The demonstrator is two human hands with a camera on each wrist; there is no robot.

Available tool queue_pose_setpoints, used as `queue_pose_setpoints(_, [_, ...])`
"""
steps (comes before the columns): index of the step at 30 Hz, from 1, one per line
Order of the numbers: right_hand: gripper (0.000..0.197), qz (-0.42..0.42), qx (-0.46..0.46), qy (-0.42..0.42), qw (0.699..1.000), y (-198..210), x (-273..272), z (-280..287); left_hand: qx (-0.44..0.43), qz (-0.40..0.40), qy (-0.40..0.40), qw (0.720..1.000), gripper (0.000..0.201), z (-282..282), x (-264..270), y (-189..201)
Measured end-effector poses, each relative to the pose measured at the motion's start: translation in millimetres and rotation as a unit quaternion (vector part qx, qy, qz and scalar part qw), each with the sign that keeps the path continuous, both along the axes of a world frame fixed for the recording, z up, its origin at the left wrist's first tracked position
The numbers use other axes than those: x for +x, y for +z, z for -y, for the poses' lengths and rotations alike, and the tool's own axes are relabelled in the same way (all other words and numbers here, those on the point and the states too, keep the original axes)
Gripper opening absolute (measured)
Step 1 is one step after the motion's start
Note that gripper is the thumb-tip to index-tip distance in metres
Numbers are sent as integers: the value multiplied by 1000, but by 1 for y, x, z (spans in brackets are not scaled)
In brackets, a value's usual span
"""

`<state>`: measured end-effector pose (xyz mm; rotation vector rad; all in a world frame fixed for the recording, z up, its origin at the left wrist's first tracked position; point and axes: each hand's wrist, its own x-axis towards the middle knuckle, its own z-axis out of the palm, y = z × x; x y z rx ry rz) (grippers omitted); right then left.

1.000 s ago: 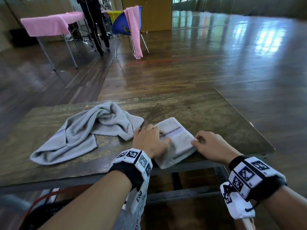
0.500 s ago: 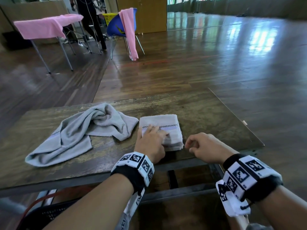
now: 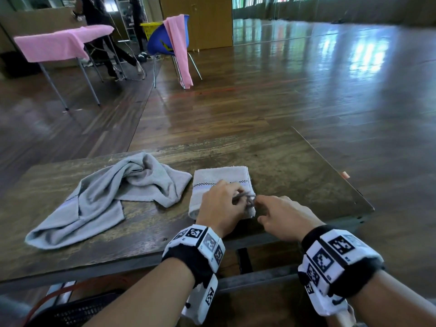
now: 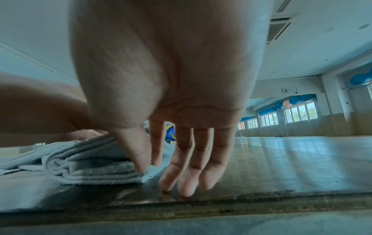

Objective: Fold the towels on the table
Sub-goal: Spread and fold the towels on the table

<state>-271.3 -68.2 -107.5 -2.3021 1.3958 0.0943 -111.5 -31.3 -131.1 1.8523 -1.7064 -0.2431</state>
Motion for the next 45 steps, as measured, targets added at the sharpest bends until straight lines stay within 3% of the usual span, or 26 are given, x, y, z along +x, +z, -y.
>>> queue_pose_setpoints(2, [39,-2,-1,0,1000,1,4,1,-20,-24,-21,999,10,0,-1,-2])
queue_pose_setpoints(6, [25,11,2,-27,1000,3,9,6,27,8,-27,999,13,1,5,-12])
queue_pose_setpoints(11, [18,34,-84,-24,996,6,24,11,40,-17,-32,999,20,8,13,-8])
queue_pose_setpoints(15, [14,23,-129,-40,991,3,36,12,35,38,66,997,23,20,40,-7])
queue_pose_setpoints(18, [14,61,-202,-26,977,-3,48,17,78,66,58,993,24,19,54,-16])
queue_pose_setpoints(21, [33,90,-182,49,978,-16,63,19,40,94,37,994,23,14,56,-26])
queue_pose_setpoints(25, [56,19,-106,69,992,-43,77,19,131,31,72,988,54,10,57,-47])
queue_pose_setpoints(34, [66,60,-41,16,997,-53,76,27,165,57,84,981,62,14,62,-55])
queue_pose_setpoints(45, [80,61,-55,-17,996,-60,66,22,183,54,112,975,64,5,64,-55])
